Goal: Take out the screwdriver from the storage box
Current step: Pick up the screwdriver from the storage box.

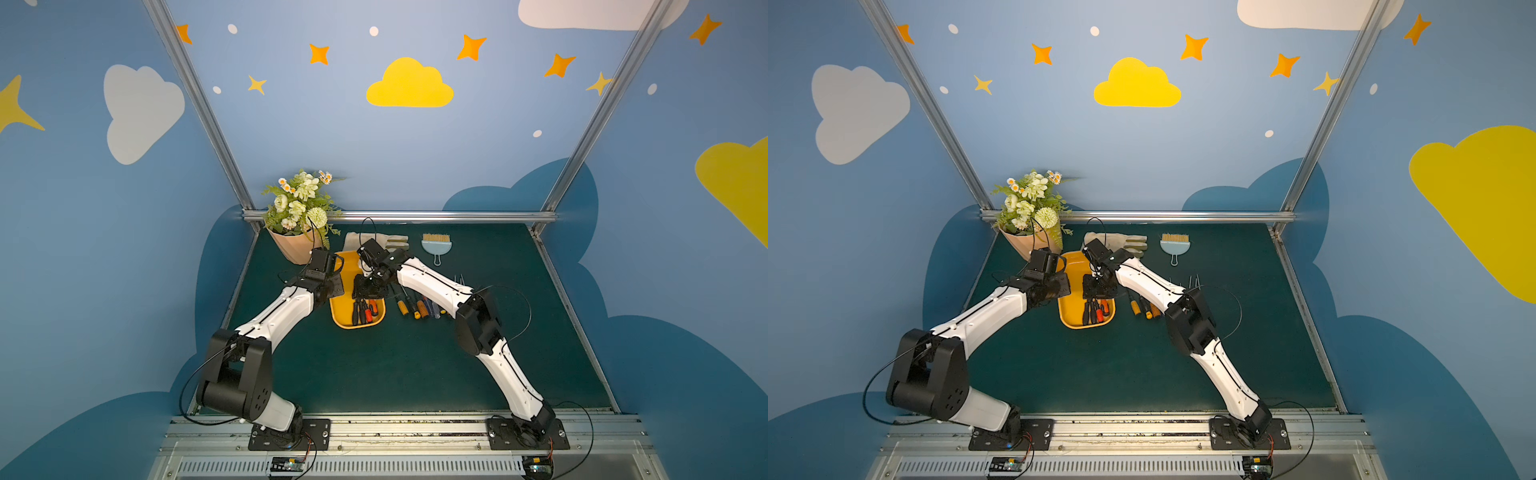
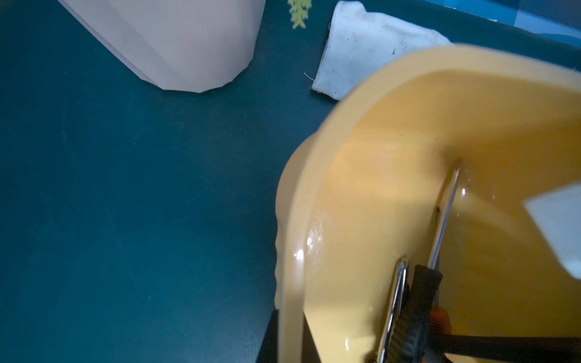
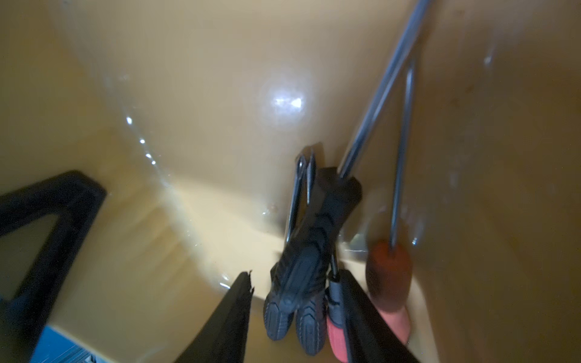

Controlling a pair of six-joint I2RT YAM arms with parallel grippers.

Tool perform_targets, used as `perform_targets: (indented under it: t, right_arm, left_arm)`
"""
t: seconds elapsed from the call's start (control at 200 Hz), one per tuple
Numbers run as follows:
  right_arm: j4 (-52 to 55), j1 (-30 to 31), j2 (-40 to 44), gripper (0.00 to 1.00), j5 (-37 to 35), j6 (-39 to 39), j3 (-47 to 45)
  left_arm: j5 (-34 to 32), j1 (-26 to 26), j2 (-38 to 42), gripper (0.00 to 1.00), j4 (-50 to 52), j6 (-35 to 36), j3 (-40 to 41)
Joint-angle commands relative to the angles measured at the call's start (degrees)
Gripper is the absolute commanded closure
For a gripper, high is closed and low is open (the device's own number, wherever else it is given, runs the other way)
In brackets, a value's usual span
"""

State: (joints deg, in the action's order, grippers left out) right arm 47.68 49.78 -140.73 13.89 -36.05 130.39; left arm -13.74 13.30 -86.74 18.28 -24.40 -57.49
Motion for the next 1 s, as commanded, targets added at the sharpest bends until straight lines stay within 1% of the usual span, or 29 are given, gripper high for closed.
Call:
perform_targets:
  t: [0.0,0.26,0.436,0.536,0.896,0.996]
  right_arm:
    - [-0.7,0.3,-1.9,0.54,-3.1,-2.0,2.1]
    - [-0.8,0.3,-3.2,0.61,-5.4,-3.2,2.5]
    - [-0.7,0.3,-3.2,0.71,-4.8,-2.6,2.8]
    - [-0.7,0.3,-2.7,0.79,-4.2,-1.3,2.8]
    - [0.3,0.5,0.3,1.0,-3.4,2.4,1.8]
    - [-1.4,1.0,3.0,1.0,-2.5,5.3,-0.3]
  left_arm:
    - [0.9,0.2,0.0,0.98,-2.7,-0.5,0.0]
    - [0.8,0.2,0.2,0.98,-1.9,-0.4,0.1]
    - [0.5,0.2,0.3,0.98,-1.3,-0.4,0.0]
    - [0.2,0.2,0.4,0.98,-1.0,-0.4,-0.1]
    - [-0.4,0.2,0.0,0.98,-0.2,-0.4,-0.5]
    - [-1.2,0.1,-0.3,0.98,0.5,-1.1,-0.8]
